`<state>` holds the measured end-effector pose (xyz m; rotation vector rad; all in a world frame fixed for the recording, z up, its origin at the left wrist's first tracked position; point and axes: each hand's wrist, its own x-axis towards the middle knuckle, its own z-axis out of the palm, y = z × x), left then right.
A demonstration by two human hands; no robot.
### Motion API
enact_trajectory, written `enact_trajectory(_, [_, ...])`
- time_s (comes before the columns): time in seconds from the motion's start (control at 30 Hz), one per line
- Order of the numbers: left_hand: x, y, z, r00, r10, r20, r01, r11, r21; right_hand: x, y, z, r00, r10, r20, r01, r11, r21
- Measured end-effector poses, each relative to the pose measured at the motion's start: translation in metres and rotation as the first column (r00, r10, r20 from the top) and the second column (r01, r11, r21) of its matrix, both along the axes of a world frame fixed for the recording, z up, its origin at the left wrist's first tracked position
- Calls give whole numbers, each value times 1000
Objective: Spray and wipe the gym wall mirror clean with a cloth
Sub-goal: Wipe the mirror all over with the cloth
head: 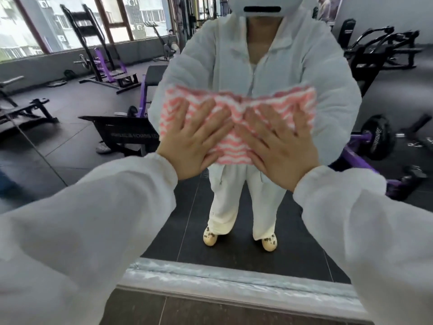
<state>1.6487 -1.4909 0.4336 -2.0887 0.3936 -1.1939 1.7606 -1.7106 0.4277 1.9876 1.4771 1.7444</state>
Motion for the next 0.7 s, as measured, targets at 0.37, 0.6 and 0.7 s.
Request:
enact_trajectory(0.37, [-16, 14, -99, 986, 25, -165, -3, 991, 133, -1, 0, -109, 997, 74, 34, -66, 978, -196])
enact_trajectory(0.6, [-37, 21, -164, 952, 106, -286, -4, 942, 336, -19, -3, -176, 998, 13, -65, -43, 876, -481])
enact_trajectory(0.7, [-43, 20, -174, 865, 325, -381, -145, 891, 431, -23, -4, -188, 996, -88, 0, 74, 833, -548])
